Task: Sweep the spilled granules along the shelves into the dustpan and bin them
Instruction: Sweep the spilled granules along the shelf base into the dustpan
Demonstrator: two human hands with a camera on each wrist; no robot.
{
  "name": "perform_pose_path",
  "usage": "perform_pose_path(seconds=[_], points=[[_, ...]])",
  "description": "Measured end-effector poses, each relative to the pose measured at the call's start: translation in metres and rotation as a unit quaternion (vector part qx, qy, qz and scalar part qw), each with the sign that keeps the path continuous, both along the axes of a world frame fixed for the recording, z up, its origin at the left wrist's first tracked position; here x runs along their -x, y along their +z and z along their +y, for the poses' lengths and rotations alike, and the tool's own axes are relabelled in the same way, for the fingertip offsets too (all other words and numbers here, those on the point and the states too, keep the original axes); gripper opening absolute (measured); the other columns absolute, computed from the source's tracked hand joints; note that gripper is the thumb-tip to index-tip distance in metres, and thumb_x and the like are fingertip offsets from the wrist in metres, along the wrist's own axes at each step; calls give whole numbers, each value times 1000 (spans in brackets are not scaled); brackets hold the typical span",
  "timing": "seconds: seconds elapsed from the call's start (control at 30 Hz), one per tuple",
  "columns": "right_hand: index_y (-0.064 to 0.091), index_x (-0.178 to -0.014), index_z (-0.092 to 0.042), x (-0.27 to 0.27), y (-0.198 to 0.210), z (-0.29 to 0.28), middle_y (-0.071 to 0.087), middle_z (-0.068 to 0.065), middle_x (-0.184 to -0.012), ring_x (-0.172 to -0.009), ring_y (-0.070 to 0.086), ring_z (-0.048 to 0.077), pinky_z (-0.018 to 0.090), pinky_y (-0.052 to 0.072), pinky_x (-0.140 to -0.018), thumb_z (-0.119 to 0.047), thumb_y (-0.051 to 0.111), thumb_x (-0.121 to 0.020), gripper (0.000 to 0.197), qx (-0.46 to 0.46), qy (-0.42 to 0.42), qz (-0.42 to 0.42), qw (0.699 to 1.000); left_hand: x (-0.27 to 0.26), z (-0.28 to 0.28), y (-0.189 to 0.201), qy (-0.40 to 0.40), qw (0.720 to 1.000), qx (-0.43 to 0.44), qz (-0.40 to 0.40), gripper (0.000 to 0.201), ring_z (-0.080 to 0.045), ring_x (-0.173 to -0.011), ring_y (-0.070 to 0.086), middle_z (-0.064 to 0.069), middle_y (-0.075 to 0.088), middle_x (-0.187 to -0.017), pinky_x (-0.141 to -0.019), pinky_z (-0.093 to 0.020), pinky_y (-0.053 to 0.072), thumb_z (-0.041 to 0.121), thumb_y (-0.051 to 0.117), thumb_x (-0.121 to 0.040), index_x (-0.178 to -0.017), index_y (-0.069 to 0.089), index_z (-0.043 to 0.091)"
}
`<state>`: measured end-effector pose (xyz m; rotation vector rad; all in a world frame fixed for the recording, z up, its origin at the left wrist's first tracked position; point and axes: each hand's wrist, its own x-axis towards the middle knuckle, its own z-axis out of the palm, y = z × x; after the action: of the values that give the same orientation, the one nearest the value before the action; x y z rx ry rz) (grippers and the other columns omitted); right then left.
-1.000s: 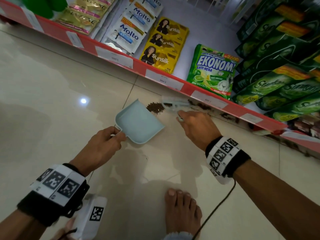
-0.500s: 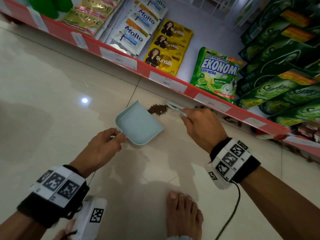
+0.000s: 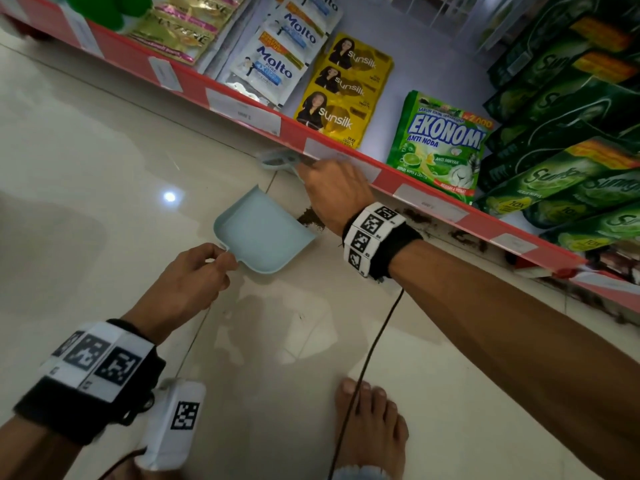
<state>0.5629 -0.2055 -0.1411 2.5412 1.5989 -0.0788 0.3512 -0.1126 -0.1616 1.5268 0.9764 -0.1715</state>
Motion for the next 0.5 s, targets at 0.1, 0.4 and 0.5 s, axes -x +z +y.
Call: perform_pose_path(seconds=[0.1,0.4,0.5], points=[[56,-122,-5,1,-4,-11,67,13,-107,-93,67,33,40,54,-80,-1,38,-99,30,10,-8,19,1000,3,1,1,-1,1000,1,0,25,-14,-53,38,1,48,-62,-52,-26,31,29,54,-99,-82,55,11],[60,-116,-9,7,7,-58,67,9,-79,-59,61,28,36,55,-58,-11,42,-99,25,-94,-35,18,995,1,5,-3,-15,1000,8,-5,21,-13,-52,39,4,50,-60,-51,-26,31,30,57,-96,-83,58,13],[58,-116,-10,-8,9,-57,70,12,-93,-76,68,32,41,58,-72,-14,41,-100,24,-44,-58,5,997,-3,-5,-5,-32,999,17,-2,21,-12,-51,38,4,50,-60,-51,-25,31,31,58,-96,-84,59,14]])
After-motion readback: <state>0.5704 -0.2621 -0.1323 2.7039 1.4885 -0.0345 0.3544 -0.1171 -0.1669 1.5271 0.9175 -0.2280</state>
